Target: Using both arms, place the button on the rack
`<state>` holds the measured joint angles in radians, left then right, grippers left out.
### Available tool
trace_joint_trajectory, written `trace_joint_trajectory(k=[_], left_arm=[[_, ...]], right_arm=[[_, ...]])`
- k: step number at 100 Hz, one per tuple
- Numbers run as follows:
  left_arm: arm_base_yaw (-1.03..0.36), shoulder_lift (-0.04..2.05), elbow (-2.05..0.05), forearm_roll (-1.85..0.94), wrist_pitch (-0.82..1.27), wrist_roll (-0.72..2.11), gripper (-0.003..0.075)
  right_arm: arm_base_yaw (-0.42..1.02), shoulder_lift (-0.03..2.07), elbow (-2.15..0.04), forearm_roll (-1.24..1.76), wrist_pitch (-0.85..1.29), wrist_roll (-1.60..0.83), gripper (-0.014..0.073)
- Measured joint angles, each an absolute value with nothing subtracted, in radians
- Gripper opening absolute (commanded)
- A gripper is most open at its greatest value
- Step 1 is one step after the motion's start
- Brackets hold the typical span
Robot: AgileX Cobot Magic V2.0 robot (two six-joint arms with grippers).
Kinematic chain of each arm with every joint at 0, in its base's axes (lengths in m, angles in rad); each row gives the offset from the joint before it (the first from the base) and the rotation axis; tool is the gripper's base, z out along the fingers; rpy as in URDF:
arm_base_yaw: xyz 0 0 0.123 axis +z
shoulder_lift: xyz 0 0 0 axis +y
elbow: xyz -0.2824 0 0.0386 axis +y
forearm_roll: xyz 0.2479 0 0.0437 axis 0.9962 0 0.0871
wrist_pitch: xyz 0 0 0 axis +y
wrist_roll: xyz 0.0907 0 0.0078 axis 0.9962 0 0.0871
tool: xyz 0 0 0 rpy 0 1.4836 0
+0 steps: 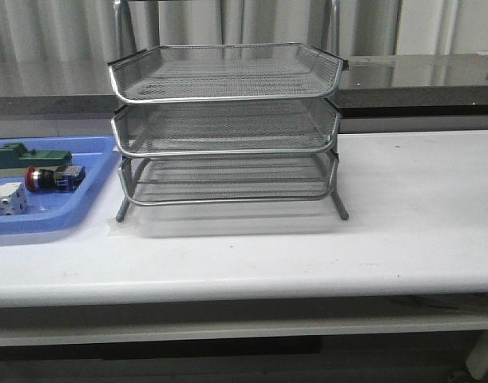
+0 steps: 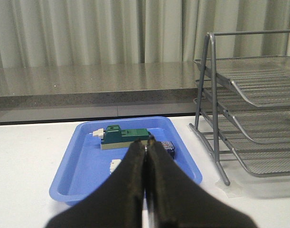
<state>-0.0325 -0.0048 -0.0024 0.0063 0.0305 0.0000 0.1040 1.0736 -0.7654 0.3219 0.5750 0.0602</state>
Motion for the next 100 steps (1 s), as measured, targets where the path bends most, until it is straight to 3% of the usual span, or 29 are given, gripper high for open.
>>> trace_joint_trajectory(k=[14, 52, 100], left_arm=[[-0.033, -0.005, -0.002, 0.006, 0.031, 0.0, -0.0021], [-0.033, -0.005, -0.002, 0.006, 0.031, 0.0, -0.0021], [-0.033, -0.005, -0.002, 0.006, 0.031, 0.0, -0.0021]], right_arm=[[0.104, 1.119, -0.765, 0.38, 0.565, 0.06, 0.0437], [0.104, 1.242, -0.768, 0.572, 0.488, 0.0, 0.0435], [0.104, 1.525, -0.874, 1.319, 0.484, -0.635, 0.0435]])
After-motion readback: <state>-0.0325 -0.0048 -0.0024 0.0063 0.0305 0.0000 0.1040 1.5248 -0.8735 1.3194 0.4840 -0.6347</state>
